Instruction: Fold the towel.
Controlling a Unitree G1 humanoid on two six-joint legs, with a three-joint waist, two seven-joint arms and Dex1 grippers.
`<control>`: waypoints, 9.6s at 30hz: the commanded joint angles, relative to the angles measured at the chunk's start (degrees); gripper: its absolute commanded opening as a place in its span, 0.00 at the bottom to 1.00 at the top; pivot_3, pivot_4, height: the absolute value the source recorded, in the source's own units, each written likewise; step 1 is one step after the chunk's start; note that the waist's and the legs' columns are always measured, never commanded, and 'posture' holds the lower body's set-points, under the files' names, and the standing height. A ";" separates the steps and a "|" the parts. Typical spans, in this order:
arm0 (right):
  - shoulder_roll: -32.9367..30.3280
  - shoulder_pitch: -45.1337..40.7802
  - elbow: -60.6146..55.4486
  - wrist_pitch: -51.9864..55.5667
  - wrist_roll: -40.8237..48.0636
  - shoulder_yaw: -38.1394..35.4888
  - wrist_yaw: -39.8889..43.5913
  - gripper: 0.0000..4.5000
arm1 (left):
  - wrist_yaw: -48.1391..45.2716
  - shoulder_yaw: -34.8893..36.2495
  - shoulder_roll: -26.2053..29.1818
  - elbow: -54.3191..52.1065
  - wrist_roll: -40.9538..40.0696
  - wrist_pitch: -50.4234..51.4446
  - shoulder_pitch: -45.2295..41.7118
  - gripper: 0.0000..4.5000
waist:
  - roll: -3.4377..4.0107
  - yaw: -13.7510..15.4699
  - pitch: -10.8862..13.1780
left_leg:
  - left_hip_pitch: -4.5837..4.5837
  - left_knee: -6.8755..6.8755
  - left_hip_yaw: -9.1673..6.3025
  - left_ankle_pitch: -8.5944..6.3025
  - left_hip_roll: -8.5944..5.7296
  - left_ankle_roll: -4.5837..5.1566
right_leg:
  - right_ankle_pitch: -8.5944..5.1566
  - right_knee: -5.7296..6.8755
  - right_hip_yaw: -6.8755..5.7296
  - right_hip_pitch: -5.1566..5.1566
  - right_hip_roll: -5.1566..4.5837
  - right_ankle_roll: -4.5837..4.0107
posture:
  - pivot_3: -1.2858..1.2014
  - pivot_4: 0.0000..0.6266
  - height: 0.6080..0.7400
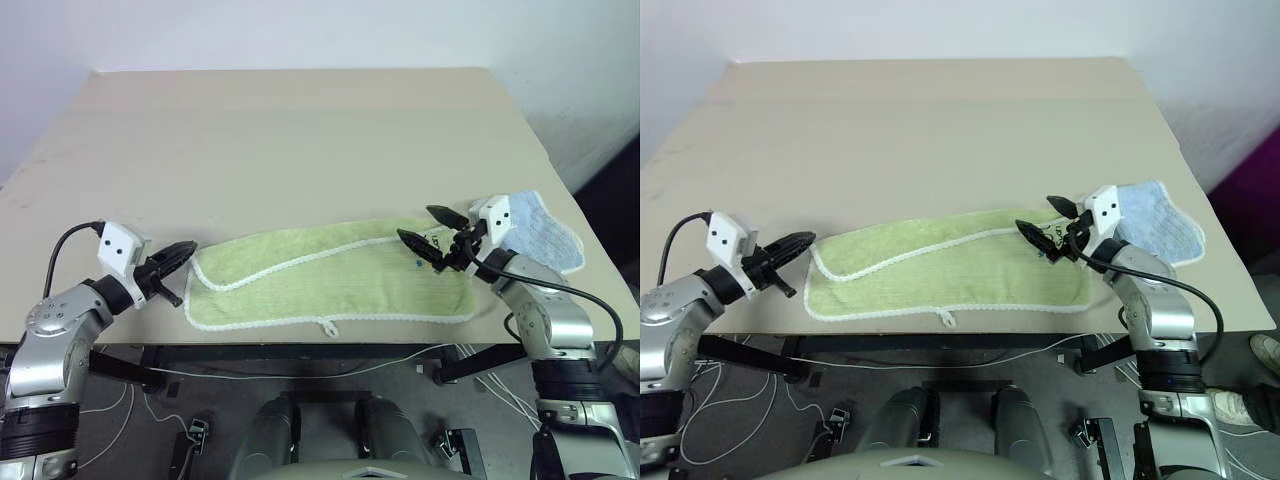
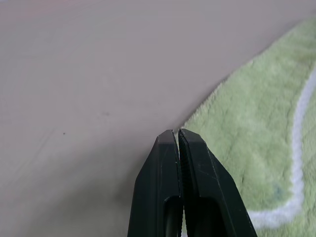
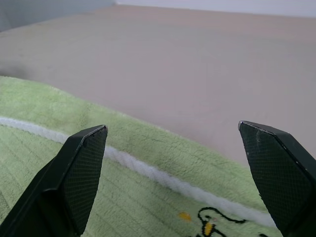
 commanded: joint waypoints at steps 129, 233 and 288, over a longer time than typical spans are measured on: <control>-24.17 -45.08 41.94 -46.01 -28.62 11.05 3.33 0.01 | -2.35 -0.21 5.82 43.07 4.31 -18.98 -51.20 0.00 | -0.03 -0.90 0.11 | -0.17 -0.03 0.24 0.19 0.00 -0.29 | 0.00 0.09 0.03 -0.22 0.21 0.02 | 0.52 0.24 1.00; 10.52 7.03 -10.44 46.84 66.81 -26.58 -61.63 1.00 | -10.62 -10.68 -0.80 -0.52 -0.64 1.58 -11.25 1.00 | -0.03 -0.18 -0.01 | -0.05 0.05 0.08 -0.02 0.02 0.06 | 0.01 0.10 0.05 -0.05 0.11 0.01 | 0.52 0.24 1.00; -13.64 -17.57 -13.00 33.84 20.24 20.48 -17.96 0.01 | -6.93 -11.76 -5.51 2.52 2.50 -4.48 -12.11 1.00 | -0.12 -0.08 -0.08 | -0.01 0.11 0.06 -0.03 0.07 0.09 | 0.00 0.01 -0.03 0.03 0.11 0.01 | 0.52 0.24 1.00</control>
